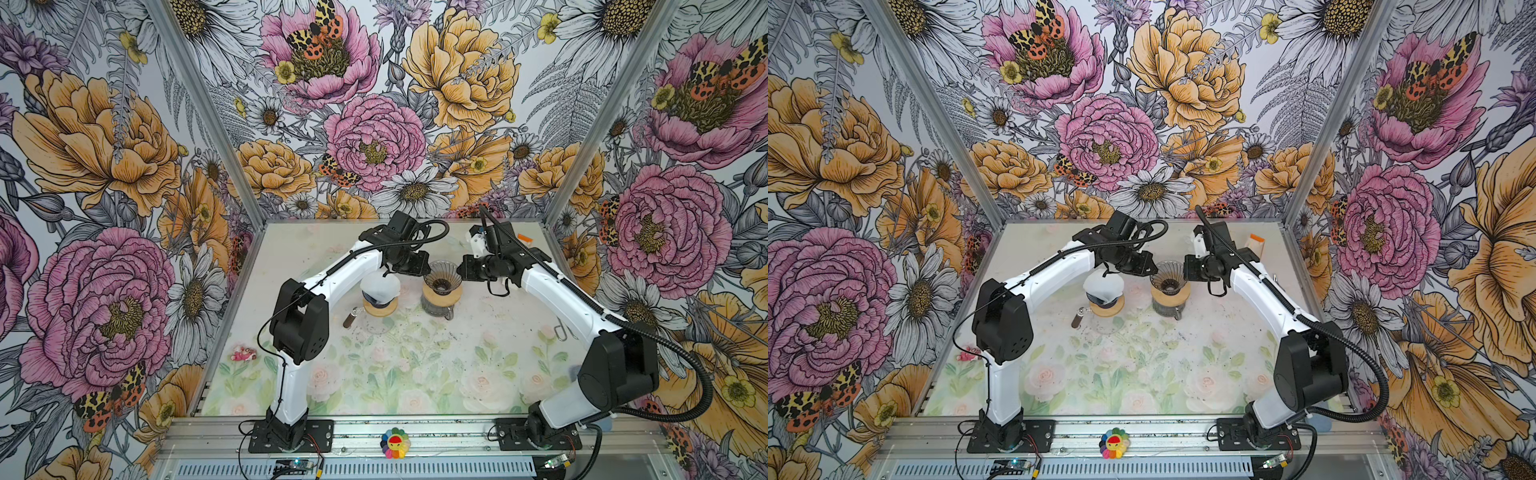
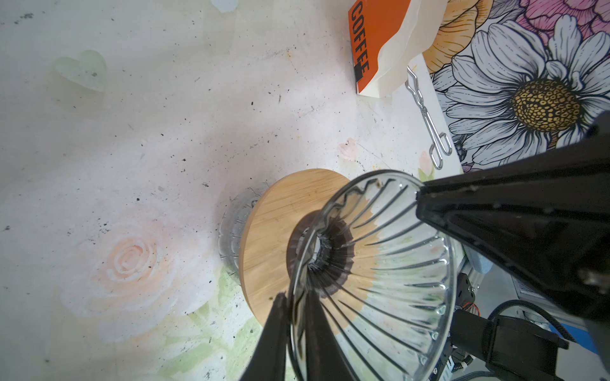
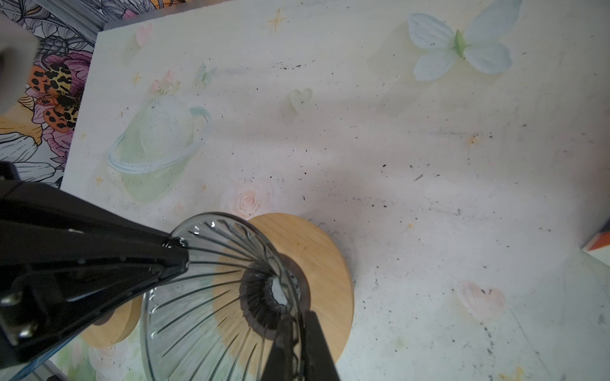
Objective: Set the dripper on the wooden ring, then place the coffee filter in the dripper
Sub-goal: 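Lower the glass dripper into the wooden ring hole with the right gripper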
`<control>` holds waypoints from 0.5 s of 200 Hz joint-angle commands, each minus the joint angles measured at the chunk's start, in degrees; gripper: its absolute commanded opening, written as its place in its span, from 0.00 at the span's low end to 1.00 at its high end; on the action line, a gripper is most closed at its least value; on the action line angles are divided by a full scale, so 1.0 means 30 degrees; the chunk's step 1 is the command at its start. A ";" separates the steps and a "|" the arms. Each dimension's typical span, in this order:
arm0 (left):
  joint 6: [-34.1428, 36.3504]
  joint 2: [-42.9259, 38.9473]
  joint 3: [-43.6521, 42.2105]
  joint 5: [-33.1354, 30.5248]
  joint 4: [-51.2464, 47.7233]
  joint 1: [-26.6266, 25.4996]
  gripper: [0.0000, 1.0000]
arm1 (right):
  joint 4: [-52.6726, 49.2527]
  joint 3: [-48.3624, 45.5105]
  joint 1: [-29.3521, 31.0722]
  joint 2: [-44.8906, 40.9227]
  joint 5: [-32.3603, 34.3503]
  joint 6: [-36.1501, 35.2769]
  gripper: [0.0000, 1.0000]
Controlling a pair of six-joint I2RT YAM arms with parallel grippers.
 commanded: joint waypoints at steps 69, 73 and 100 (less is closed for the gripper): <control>0.0117 0.0786 -0.0346 0.0038 -0.0129 0.0106 0.13 | -0.1679 -0.1827 -0.0077 0.0628 0.0646 -0.0247 0.08; 0.0089 0.0786 -0.0386 0.0060 -0.0154 0.0115 0.13 | -0.1650 -0.1886 -0.0089 0.0600 0.0647 -0.0245 0.08; 0.0120 0.0622 -0.0651 -0.0018 -0.0128 0.0069 0.13 | -0.1238 -0.2451 -0.0088 0.0285 0.0586 -0.0161 0.08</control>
